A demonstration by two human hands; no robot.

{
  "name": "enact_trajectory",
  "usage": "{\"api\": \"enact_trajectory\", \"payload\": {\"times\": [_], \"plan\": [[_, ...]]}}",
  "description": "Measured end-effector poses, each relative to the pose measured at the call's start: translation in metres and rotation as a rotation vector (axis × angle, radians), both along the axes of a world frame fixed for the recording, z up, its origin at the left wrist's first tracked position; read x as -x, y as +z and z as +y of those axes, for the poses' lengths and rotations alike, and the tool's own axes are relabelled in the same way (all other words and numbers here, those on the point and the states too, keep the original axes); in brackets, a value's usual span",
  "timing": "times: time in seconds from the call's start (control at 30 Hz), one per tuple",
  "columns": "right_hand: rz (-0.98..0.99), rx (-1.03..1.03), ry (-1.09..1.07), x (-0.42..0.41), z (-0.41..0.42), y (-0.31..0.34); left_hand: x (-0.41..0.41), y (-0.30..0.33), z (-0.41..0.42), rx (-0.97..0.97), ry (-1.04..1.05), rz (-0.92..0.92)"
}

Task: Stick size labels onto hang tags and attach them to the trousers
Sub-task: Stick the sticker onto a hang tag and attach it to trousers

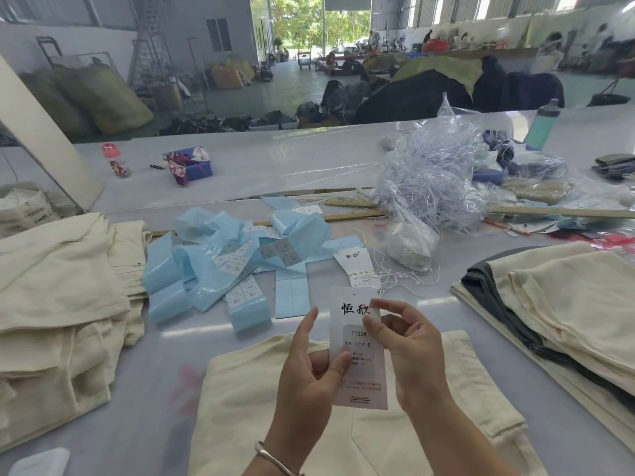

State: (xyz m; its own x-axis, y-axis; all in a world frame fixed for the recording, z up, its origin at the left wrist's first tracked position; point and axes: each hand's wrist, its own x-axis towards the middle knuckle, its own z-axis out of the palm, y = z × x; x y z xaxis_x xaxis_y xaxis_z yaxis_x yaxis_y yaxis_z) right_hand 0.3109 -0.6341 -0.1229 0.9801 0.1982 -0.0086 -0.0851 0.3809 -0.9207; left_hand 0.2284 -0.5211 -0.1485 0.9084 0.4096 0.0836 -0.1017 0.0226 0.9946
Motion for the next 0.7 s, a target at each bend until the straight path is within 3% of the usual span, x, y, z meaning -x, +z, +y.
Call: {"api": "enact_trajectory", "payload": {"times": [0.33,0.7], "plan": [[-0.019,0.080,-0.030,0.003,0.000,-0.006,-0.023,-0.003,0.009,0.356,-0.090,0.043],[-0.010,0.149,-0.049,-0.019,-0.013,-0.024,-0.058,-0.015,0.003,0.227,-0.070,0.163]]}}
